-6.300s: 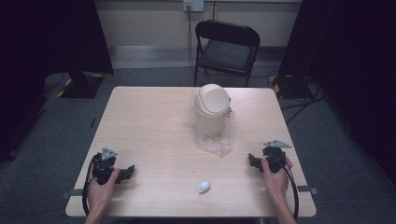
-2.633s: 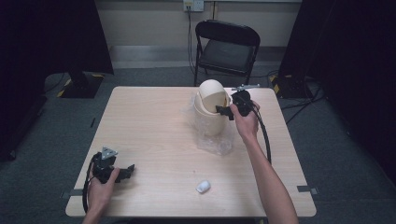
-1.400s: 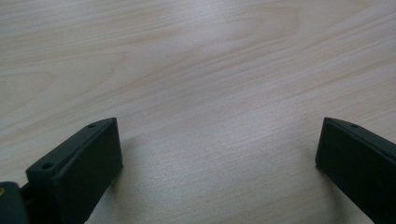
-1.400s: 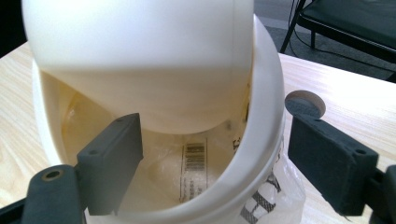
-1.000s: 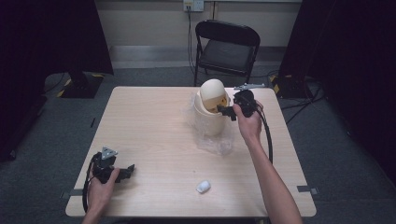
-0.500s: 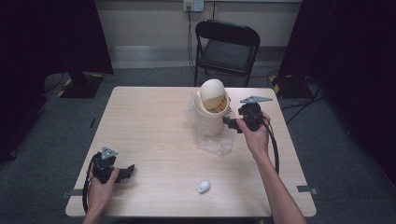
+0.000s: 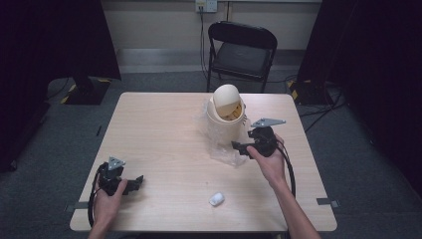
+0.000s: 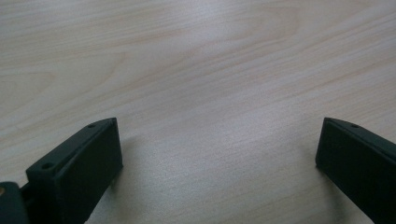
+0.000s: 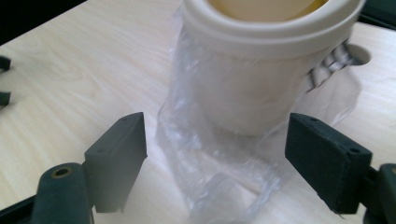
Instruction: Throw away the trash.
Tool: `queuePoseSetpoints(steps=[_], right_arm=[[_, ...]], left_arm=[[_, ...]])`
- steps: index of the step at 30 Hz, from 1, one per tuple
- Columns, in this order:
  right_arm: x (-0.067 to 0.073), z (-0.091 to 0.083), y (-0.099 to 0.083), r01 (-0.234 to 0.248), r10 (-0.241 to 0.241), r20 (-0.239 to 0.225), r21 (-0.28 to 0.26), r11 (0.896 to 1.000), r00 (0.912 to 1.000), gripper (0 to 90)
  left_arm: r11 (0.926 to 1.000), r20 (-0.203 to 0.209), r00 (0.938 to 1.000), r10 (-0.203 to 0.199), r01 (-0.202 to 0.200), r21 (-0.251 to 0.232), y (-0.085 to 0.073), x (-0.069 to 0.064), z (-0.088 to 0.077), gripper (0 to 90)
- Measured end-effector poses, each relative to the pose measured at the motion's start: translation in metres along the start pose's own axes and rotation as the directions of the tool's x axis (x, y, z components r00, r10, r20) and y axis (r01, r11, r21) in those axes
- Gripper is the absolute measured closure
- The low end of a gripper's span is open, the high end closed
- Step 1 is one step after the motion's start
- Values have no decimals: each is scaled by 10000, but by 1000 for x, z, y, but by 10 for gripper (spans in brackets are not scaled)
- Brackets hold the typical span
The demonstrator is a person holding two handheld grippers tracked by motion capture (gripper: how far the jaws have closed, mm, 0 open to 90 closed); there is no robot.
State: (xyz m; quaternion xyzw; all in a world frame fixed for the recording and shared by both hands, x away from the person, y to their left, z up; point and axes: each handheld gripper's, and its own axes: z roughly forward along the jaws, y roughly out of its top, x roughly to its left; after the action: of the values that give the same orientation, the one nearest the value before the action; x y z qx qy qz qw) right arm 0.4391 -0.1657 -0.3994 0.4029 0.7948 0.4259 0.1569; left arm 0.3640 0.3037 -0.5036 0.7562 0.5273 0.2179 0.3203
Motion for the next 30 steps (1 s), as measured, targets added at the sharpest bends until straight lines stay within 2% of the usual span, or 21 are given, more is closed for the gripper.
queuePoseSetpoints(steps=[5,8,12,17,19,25,27,30], right_arm=[[14,2,-14,131,-126,-311,174,9998,9994,221],[24,0,-20,275,-266,-497,163,9995,9984,272],[36,1,-30,448,-423,-826,284,9986,9957,280],[52,7,-49,794,-711,-1126,710,9943,9911,285],[57,8,-57,749,-641,-1373,750,9944,9885,283],[70,5,-77,987,-761,-2100,992,9902,9747,345],[75,2,-81,1029,-788,-2415,889,9907,9672,385],[85,1,-87,1421,-1096,-2764,1005,9847,9548,445]], left_arm=[[10000,0,10000,3,-3,5,0,0,0,0],[10000,1,10000,7,-7,6,0,0,0,0],[10000,0,10000,3,-3,3,0,0,0,0],[10000,-2,10000,4,-4,3,0,0,0,0],[10000,-1,10000,3,-3,4,0,0,0,0],[10000,0,10000,5,-5,3,0,0,0,0],[10000,0,10000,5,-5,6,0,0,0,0],[10000,2,10000,4,-4,4,0,0,0,0]])
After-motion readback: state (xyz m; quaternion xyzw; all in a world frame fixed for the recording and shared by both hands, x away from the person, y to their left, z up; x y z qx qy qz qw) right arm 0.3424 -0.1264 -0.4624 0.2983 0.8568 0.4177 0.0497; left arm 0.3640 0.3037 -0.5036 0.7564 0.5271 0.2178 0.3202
